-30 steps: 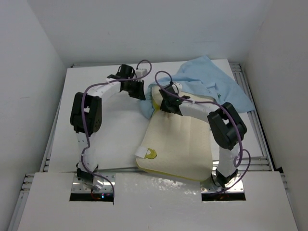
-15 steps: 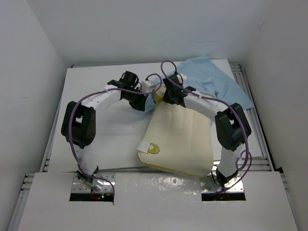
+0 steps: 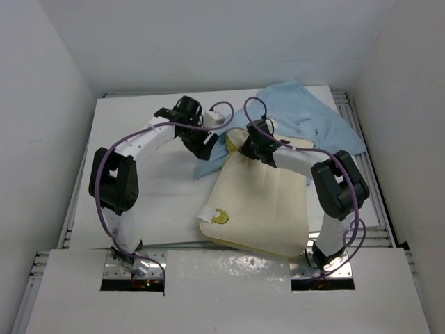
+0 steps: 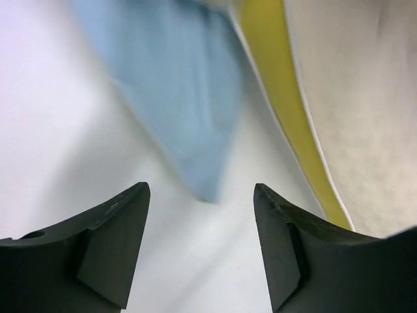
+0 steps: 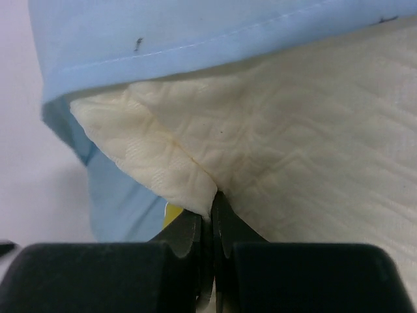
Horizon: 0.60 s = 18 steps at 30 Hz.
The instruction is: Put the pillow into the pillowcase
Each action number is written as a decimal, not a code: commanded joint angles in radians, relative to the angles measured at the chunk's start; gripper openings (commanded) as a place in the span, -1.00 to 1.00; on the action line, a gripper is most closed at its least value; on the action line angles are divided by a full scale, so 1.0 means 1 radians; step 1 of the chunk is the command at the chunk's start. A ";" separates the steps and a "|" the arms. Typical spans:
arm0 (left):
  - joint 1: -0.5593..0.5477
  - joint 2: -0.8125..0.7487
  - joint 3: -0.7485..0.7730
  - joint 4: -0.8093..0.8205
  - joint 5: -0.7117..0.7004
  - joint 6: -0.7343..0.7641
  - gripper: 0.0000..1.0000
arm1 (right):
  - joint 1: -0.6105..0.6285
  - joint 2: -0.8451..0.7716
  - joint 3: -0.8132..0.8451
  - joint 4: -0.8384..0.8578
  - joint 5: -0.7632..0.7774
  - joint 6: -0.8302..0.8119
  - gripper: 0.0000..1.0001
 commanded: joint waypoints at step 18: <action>-0.114 0.246 0.203 0.577 -0.476 0.009 0.02 | -0.008 0.040 -0.055 0.124 -0.089 0.072 -1.00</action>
